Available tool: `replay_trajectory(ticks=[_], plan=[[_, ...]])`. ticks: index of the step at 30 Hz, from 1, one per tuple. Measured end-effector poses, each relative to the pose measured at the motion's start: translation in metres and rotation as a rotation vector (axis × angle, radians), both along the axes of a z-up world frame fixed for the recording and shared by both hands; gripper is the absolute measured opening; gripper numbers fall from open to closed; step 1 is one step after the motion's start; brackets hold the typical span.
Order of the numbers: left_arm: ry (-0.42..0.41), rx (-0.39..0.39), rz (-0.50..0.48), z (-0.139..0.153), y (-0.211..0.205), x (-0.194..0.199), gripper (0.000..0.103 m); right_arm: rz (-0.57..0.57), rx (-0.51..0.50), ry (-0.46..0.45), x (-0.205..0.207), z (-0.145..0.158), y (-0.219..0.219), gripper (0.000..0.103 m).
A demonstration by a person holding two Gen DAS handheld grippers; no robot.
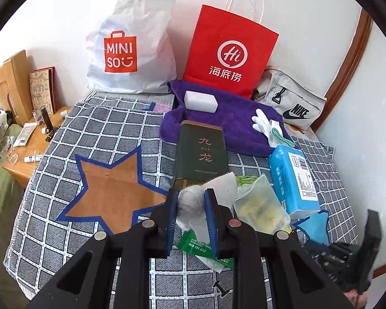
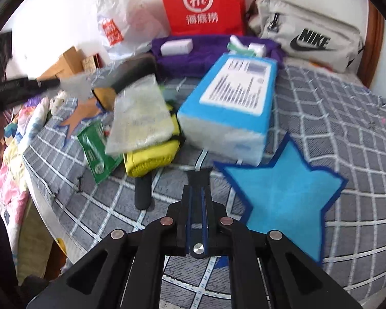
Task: Organize soft objects
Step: 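Lift the white tissue with the left tool toward the purple towel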
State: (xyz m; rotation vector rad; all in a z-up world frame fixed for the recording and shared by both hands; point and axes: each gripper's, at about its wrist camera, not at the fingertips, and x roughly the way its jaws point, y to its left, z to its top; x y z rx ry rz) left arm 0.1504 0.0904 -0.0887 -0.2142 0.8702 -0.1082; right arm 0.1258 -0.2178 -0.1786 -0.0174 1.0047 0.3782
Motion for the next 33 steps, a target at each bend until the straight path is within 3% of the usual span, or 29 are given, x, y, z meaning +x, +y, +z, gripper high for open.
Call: replay_trajectory(ticks=[4, 6, 8, 11, 13, 16, 23, 27, 33], plan=[[-0.002, -0.005, -0.011, 0.003, -0.004, 0.002, 0.021, -0.003, -0.006, 0.004, 0.0, -0.015, 0.006, 0.022], [-0.004, -0.005, -0.018, 0.004, -0.007, 0.004, 0.021, 0.012, 0.01, -0.006, -0.001, -0.016, 0.009, 0.039], [-0.004, -0.009, -0.022, 0.004, -0.009, 0.007, 0.021, 0.021, -0.011, -0.036, -0.002, -0.017, 0.015, 0.044], [-0.003, -0.008, -0.034, 0.005, -0.013, 0.01, 0.021, -0.002, -0.087, -0.063, 0.001, -0.019, 0.02, 0.036], [-0.003, -0.004, -0.041, 0.006, -0.015, 0.01, 0.021, -0.012, -0.067, -0.055, 0.004, -0.017, 0.017, 0.036], [-0.005, -0.007, -0.048, 0.006, -0.016, 0.012, 0.021, -0.013, -0.076, -0.056, 0.006, -0.018, 0.012, 0.026], [-0.007, -0.039, -0.051, 0.006, -0.017, 0.02, 0.021, 0.021, -0.095, -0.068, 0.012, -0.018, 0.014, 0.021], [-0.015, -0.04, -0.056, 0.011, -0.018, 0.029, 0.021, -0.014, 0.0, -0.065, 0.01, 0.003, 0.001, 0.02], [-0.011, -0.035, -0.042, 0.012, -0.018, 0.044, 0.021, 0.006, 0.031, -0.142, 0.0, 0.048, -0.005, 0.02]])
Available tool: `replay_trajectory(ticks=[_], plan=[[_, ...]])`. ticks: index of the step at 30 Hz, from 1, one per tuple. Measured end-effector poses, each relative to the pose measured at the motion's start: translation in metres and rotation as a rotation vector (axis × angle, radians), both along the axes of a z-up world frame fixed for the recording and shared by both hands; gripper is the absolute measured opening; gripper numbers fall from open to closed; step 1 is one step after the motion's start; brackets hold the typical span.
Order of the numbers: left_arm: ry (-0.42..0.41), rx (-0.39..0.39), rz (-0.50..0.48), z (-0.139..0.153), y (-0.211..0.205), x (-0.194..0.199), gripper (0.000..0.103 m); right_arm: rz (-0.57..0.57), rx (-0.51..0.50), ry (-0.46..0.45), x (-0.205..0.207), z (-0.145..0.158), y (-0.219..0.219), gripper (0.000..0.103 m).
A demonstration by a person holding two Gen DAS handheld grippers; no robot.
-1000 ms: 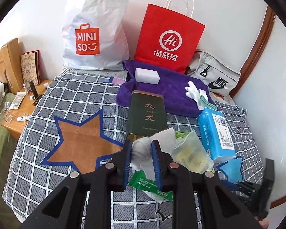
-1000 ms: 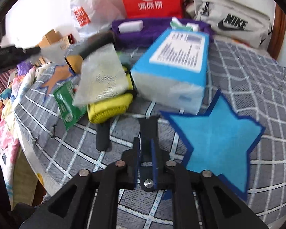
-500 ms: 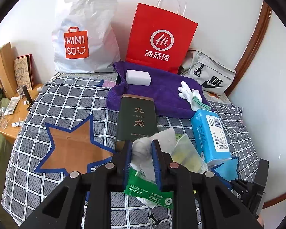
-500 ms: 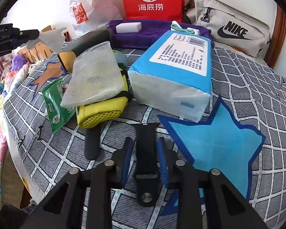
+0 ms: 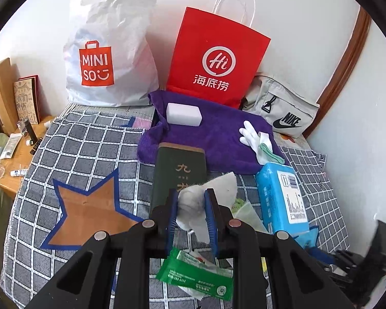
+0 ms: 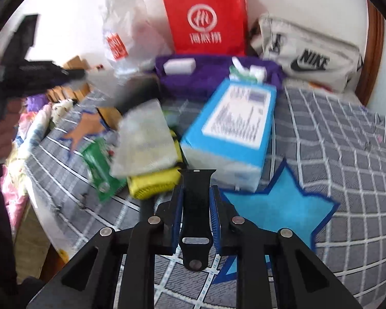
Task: Organize soft objects
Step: 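Lift the white tissue with the left tool toward the purple towel, then lower the tissue onto the purple towel with the left tool while the right tool reaches the gloves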
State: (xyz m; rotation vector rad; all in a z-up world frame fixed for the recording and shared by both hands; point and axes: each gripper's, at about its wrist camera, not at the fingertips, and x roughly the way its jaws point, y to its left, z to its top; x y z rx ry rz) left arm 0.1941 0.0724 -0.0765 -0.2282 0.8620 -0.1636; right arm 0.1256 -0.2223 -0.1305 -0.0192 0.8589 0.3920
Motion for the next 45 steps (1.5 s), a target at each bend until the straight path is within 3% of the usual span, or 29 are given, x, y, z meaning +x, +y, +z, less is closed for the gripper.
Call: replay_trajectory(ticks=[9, 16, 28, 45], plan=[[0.018, -0.004, 0.03, -0.003, 0.004, 0.026, 0.021, -0.027, -0.008, -0.123, 0.032, 0.057, -0.006, 0.02], [0.024, 0.007, 0.053, 0.0, 0.008, 0.049, 0.021, -0.043, 0.01, -0.167, 0.081, 0.076, 0.007, 0.02], [0.064, -0.009, 0.074, -0.009, 0.015, 0.1, 0.021, -0.061, 0.036, -0.155, 0.169, 0.076, 0.016, 0.02], [0.138, 0.03, 0.021, -0.029, -0.004, 0.178, 0.021, -0.116, 0.037, -0.151, 0.283, 0.063, -0.001, 0.02]])
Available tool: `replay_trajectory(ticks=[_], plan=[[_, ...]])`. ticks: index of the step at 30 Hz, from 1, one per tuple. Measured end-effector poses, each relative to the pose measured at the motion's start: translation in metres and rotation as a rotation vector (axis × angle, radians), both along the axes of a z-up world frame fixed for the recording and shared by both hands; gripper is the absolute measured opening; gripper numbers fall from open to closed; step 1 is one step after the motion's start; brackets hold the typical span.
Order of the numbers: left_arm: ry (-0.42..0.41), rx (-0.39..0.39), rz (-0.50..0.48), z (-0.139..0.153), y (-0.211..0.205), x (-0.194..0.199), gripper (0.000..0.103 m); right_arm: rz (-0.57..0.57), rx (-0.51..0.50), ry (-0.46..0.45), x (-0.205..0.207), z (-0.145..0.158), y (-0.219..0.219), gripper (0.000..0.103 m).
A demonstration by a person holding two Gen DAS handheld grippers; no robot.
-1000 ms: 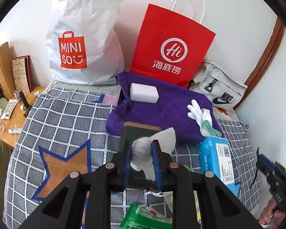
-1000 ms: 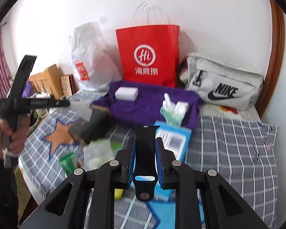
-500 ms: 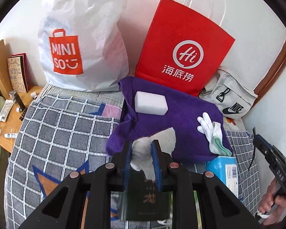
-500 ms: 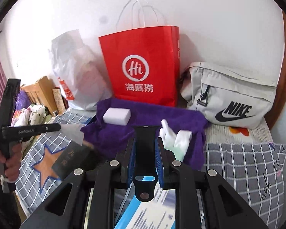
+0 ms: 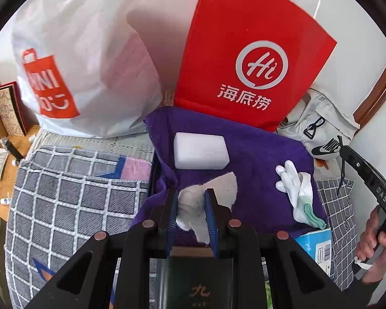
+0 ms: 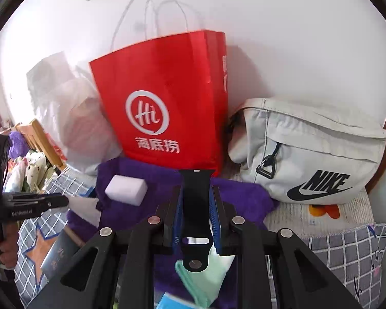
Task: Organize soft objects
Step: 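Lower the tissue onto the purple towel with the left tool while the right tool reaches the gloves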
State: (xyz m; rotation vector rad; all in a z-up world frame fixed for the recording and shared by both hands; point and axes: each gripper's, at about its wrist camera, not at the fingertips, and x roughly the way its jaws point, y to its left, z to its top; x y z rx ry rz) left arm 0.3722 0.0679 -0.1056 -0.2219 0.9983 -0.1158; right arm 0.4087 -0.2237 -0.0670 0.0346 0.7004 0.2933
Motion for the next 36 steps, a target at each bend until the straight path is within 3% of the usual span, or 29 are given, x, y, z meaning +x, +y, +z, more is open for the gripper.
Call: replay_trajectory(ticks=[5, 10, 15, 20, 27, 29, 31, 32, 33, 36], plan=[[0.051, 0.008, -0.035, -0.017, -0.007, 0.018, 0.021, -0.02, 0.037, 0.06, 0.019, -0.026, -0.012, 0.02], [0.096, -0.036, -0.061, -0.034, -0.012, 0.031, 0.021, -0.031, 0.01, 0.108, 0.032, -0.045, -0.019, 0.02], [0.11, -0.033, -0.062, -0.046, -0.015, 0.036, 0.021, -0.039, 0.012, 0.139, 0.043, -0.058, -0.026, 0.021], [0.117, 0.026, -0.085, -0.054, -0.023, 0.04, 0.022, -0.044, 0.011, 0.164, 0.051, -0.07, -0.028, 0.021], [0.148, 0.0, -0.072, -0.061, -0.017, 0.044, 0.023, -0.041, 0.017, 0.225, 0.059, -0.088, -0.031, 0.021], [0.159, -0.007, -0.063, -0.063, -0.014, 0.045, 0.026, -0.036, 0.017, 0.223, 0.058, -0.088, -0.03, 0.021], [0.172, -0.009, -0.055, -0.063, -0.009, 0.045, 0.043, -0.029, 0.014, 0.224, 0.057, -0.086, -0.03, 0.027], [0.168, -0.002, -0.05, -0.061, -0.008, 0.045, 0.049, -0.027, 0.013, 0.221, 0.056, -0.084, -0.03, 0.038], [0.154, 0.001, -0.046, -0.058, -0.008, 0.044, 0.062, -0.029, 0.012, 0.21, 0.054, -0.082, -0.03, 0.049], [0.113, 0.02, -0.049, -0.047, -0.009, 0.04, 0.066, -0.024, 0.029, 0.171, 0.047, -0.072, -0.031, 0.057]])
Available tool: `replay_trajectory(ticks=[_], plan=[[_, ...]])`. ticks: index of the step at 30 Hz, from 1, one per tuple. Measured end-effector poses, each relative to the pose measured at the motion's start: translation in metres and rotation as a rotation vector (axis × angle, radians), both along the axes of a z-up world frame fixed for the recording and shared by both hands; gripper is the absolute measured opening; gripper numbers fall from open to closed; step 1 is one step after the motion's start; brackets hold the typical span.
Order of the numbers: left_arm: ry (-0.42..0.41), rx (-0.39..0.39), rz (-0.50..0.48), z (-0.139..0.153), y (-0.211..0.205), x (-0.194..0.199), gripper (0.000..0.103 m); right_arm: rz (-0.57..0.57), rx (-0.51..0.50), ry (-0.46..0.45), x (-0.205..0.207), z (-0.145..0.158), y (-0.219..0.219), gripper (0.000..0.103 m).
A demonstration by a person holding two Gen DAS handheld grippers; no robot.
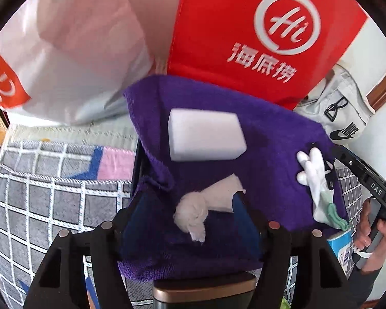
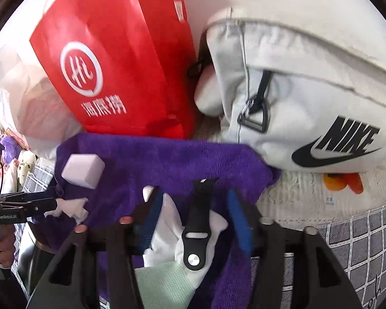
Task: Organize soft objects
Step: 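Lower the tissue onto the purple towel with the left tool while the right tool reaches the gloves, then withdraw both tools from the purple towel toward the remaining items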
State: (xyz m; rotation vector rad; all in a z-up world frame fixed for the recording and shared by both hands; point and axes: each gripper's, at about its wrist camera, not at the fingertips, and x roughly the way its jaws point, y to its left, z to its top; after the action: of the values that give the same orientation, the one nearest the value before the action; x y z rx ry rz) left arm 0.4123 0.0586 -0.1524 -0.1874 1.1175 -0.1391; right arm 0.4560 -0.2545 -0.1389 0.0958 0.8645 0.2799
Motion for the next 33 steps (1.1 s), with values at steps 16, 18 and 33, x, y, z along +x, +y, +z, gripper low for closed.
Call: replay_trajectory(ticks=[16, 18, 33], plan=[[-0.097, 0.055, 0.041, 0.056, 0.008, -0.042, 0.066, 0.055, 0.005, -0.063, -0.077, 0.036, 0.031, 0.058], [-0.112, 0.062, 0.043, 0.065, 0.01, -0.059, 0.066, 0.087, 0.028, -0.039, -0.098, 0.035, 0.04, 0.058], [-0.116, -0.024, 0.119, 0.05, 0.041, -0.188, 0.066, 0.306, -0.011, 0.006, -0.248, 0.006, 0.119, 0.091]])
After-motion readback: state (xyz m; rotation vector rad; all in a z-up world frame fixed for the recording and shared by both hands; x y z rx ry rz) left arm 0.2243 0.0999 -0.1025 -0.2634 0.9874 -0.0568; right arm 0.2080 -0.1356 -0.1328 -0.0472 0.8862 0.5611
